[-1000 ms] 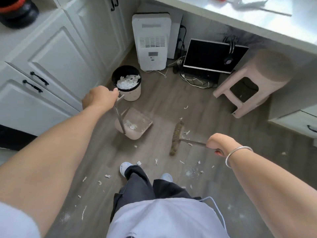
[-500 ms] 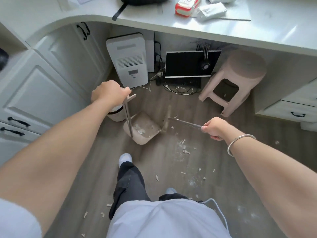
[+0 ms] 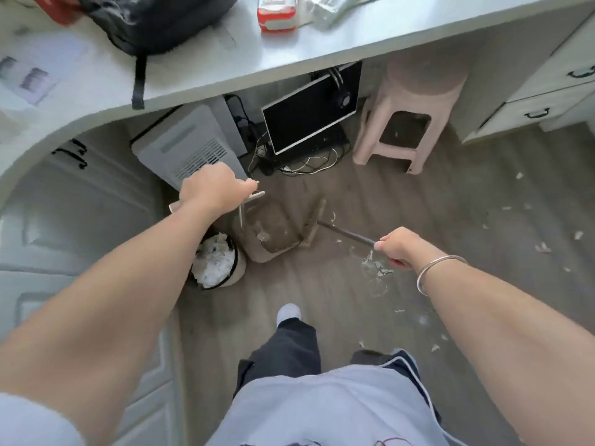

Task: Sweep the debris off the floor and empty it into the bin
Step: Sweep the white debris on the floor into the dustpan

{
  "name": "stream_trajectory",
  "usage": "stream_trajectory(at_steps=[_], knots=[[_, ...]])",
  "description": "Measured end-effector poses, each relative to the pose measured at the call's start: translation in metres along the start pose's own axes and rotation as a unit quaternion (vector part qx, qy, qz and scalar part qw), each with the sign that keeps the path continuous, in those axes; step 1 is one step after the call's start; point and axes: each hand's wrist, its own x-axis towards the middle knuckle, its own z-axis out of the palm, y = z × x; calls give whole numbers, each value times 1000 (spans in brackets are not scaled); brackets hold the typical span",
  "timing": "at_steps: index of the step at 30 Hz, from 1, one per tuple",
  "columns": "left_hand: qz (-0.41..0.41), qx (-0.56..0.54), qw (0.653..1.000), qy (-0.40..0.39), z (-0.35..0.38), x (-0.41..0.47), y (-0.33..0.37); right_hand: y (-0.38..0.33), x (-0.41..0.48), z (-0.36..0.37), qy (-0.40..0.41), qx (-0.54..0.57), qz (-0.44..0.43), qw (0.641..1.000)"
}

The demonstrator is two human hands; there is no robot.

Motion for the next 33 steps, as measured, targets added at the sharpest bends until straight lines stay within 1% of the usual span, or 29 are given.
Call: stream_trajectory(at_steps=[2, 3, 4, 6, 9, 11, 14, 16, 18, 22, 25, 27, 29, 33], knots=[[36, 18, 999, -11, -3, 22, -5, -6, -2, 18, 0, -15, 58, 998], [37, 19, 999, -11, -5, 24, -8, -8, -5, 20, -1, -47, 74, 996], [58, 29, 998, -17, -5, 35, -6, -6, -8, 25, 7, -56, 94, 994], [66, 31, 997, -18, -8, 41, -7, -9, -15, 27, 17, -69, 96, 993], [99, 32, 994, -28, -7, 46, 8, 2, -23, 32, 11, -36, 127, 991], [120, 33, 992, -35, -3, 44, 21, 18, -28, 40, -23, -22, 149, 988], [161, 49, 985, -42, 7, 37, 37, 58, -32, 55, -74, 28, 194, 978], [185, 58, 980, -49, 13, 28, 47, 90, -41, 68, -81, 46, 232, 968], [204, 54, 976, -57, 20, 16, 59, 121, -52, 84, -79, 88, 261, 958], [243, 53, 967, -54, 34, -16, 72, 171, -87, 118, -35, 149, 284, 946], [273, 65, 958, -51, 43, -41, 71, 204, -119, 147, 2, 173, 301, 938], [292, 64, 953, -48, 49, -57, 66, 226, -139, 170, 29, 216, 304, 927], [307, 60, 949, -41, 55, -75, 59, 241, -163, 187, 56, 251, 276, 926], [327, 62, 943, -24, 58, -104, 37, 245, -209, 196, 99, 265, 229, 931]])
